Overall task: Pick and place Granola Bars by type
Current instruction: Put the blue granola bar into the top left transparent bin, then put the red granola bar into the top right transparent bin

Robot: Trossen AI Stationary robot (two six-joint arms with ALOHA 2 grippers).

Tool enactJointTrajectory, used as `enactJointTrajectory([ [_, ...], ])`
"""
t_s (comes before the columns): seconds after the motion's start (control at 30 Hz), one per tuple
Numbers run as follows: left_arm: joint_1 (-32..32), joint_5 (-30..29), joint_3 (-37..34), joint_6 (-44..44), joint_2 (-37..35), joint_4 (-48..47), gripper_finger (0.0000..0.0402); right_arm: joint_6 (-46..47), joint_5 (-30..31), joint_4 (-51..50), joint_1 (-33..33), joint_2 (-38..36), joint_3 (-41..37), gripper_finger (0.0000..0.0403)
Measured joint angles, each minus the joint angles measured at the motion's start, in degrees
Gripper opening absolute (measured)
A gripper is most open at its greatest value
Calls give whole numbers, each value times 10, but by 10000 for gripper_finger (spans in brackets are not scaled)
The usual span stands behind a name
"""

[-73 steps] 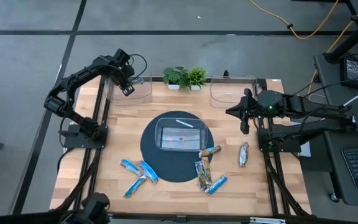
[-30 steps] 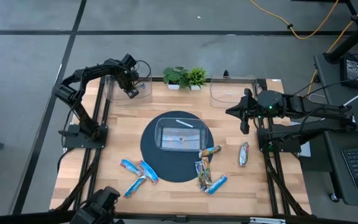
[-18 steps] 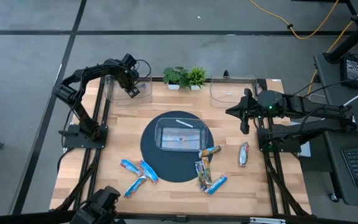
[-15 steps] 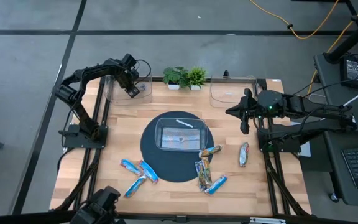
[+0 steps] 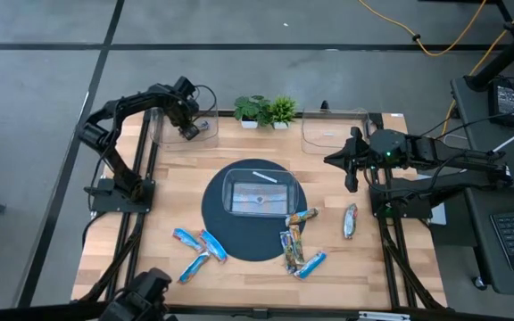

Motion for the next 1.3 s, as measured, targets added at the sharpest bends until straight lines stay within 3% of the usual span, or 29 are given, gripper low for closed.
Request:
enactJointTrajectory([
  [0.33, -1, 9, 29, 2, -90, -43, 92, -13, 0, 0, 0, 0, 0, 32],
  [0.73, -17, 114, 29, -37, -242, -61, 89, -28, 0, 0, 0, 0, 0, 32],
  [1.0, -90, 175, 29, -38, -327, -72, 90, -28, -2, 0, 0, 0, 0, 32],
  [1.3, -217, 166, 30, -89, -384, -66, 86, -71, -139, -2, 2, 0, 0, 32],
])
